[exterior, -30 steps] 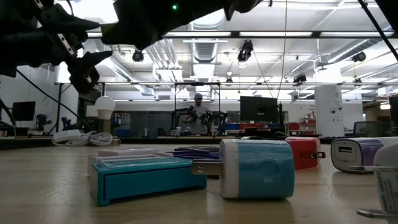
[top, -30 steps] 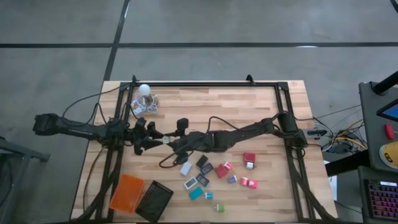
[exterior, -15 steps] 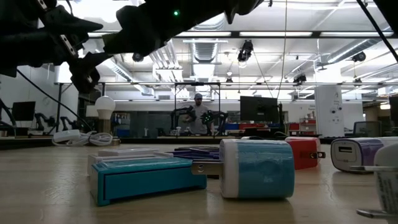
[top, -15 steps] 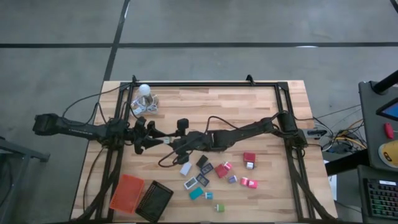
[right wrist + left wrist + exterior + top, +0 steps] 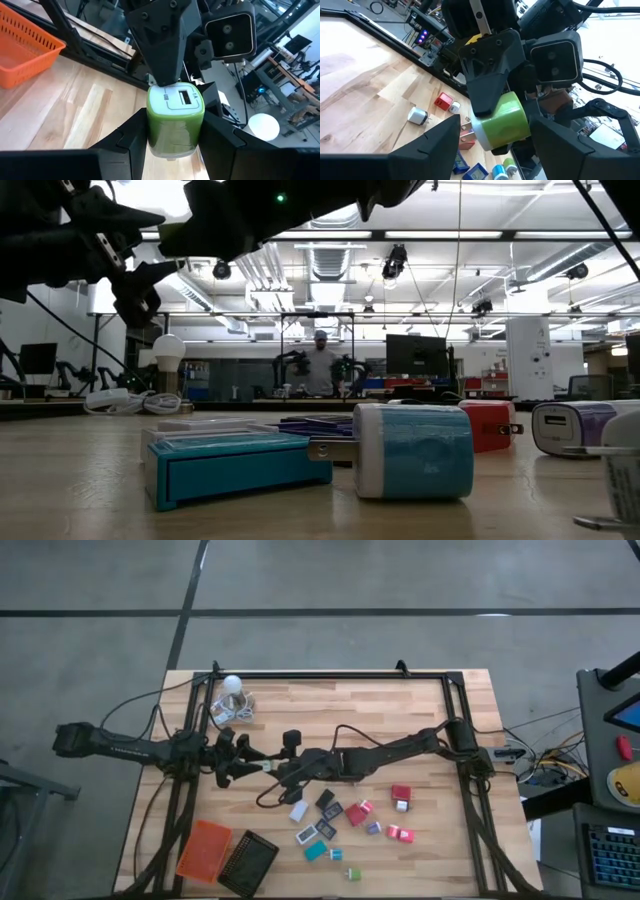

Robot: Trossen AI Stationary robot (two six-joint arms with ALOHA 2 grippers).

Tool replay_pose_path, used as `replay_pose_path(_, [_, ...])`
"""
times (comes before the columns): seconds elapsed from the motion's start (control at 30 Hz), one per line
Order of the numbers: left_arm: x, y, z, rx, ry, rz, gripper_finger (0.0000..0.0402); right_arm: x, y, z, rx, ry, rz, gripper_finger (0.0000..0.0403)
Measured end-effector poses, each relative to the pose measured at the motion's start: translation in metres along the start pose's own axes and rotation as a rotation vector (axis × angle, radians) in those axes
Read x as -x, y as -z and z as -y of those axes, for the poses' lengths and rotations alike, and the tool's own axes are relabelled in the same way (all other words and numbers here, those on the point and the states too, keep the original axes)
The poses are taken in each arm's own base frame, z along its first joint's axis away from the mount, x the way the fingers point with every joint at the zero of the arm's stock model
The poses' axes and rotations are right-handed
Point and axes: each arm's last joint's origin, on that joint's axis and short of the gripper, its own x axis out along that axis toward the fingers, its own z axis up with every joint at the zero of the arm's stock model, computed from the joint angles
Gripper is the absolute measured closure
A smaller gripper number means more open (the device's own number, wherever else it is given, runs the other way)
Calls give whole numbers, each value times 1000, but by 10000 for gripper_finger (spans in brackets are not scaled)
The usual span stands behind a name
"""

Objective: Pick & Place Office items
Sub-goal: Put the top green charger adapter into the black basket

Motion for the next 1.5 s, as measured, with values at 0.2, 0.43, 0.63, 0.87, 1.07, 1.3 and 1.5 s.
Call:
replay_pose_path(0.2, [-2,-5,3,-5,-1,19,162,-4,3,5,-14,15,20,261])
replay_pose_path(0.43, [-6,-1,-1,-4,-30,-19,162,-10,10,3,17,23,24,261])
replay_pose_path(0.63, [-9,-2,-1,-6,-37,-29,163,-10,11,2,19,23,12,261])
replay_pose_path(0.87, [-9,-2,0,-18,-33,-24,183,-10,10,2,14,24,9,261])
replay_pose_path(1.07, [-9,-2,0,-10,-32,-24,225,-10,11,2,28,24,3,261])
replay_pose_path(1.3, [-9,-2,0,-7,-31,-24,228,-10,11,2,47,24,3,261])
replay_pose_path(1.5, [-9,-2,0,-7,-31,-24,228,-10,10,2,46,24,4,261])
